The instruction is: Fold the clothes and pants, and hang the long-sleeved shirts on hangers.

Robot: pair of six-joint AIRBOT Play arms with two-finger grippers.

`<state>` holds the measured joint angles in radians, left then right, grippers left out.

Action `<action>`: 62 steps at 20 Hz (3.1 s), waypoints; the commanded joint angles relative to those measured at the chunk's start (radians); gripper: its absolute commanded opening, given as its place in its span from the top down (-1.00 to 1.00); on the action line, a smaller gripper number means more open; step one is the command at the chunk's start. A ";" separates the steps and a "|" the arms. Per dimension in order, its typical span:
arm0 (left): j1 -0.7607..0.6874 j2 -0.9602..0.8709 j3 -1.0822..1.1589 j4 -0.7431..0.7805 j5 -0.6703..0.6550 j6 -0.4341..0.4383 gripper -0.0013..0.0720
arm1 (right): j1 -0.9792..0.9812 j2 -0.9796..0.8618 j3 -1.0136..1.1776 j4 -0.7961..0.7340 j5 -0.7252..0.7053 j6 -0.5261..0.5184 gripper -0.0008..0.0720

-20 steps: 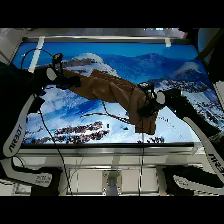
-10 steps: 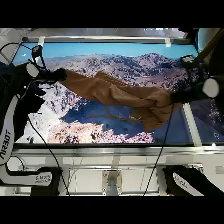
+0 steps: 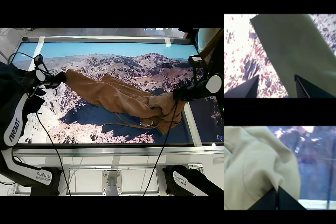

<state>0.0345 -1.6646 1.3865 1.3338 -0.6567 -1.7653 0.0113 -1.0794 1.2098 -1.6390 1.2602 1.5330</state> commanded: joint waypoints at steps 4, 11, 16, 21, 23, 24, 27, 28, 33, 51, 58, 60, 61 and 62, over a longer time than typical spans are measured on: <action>0.014 -0.092 0.001 0.011 0.026 -0.001 -0.49 | -0.004 -0.116 -0.003 0.114 -0.073 -0.016 0.90; 0.018 -0.157 0.018 -0.133 0.137 0.000 -0.38 | -0.004 -0.116 -0.003 0.151 -0.075 -0.034 0.89; 0.008 -0.219 0.088 -0.140 0.145 -0.001 -0.35 | -0.004 -0.116 -0.003 0.153 -0.075 -0.034 0.89; 0.001 -0.254 0.155 -0.139 0.156 -0.001 0.45 | -0.004 -0.116 -0.003 0.169 -0.076 -0.034 0.90; 0.000 -0.258 0.167 -0.139 0.157 -0.001 0.92 | -0.004 -0.115 -0.003 0.169 -0.076 -0.034 0.89; 0.000 -0.258 0.168 -0.139 0.156 0.000 0.92 | -0.004 -0.114 -0.003 0.169 -0.075 -0.034 0.89; 0.024 -0.239 0.169 -0.137 0.097 0.000 0.16 | -0.005 -0.114 -0.003 0.164 -0.074 -0.035 0.89; 0.042 -0.225 0.169 -0.138 0.061 0.000 -0.98 | -0.005 -0.114 -0.003 0.159 -0.074 -0.035 0.89; 0.147 -0.239 0.168 -0.240 -0.083 0.000 -0.94 | -0.004 -0.114 -0.003 0.171 -0.082 -0.059 0.89; 0.143 -0.235 0.212 -0.488 -0.105 0.346 0.93 | -0.005 -0.035 0.026 0.060 -0.004 -0.062 0.90; 0.232 0.167 0.212 -0.076 -0.455 0.345 0.93 | -0.005 0.225 0.050 -0.061 0.048 -0.058 0.90; 0.235 0.280 0.211 0.017 -0.510 0.344 0.93 | -0.005 0.267 0.050 -0.058 0.038 -0.052 0.90; 0.236 0.330 0.211 0.044 -0.537 0.344 0.93 | -0.005 0.278 0.054 -0.050 0.040 -0.048 0.90; 0.236 0.379 0.211 0.058 -0.565 0.345 0.93 | -0.005 0.286 0.067 -0.033 0.043 -0.048 0.90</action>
<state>0.2619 -1.4281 1.5978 1.2621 -1.1103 -1.4208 0.0063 -0.8455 1.2625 -1.6791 1.3014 1.4773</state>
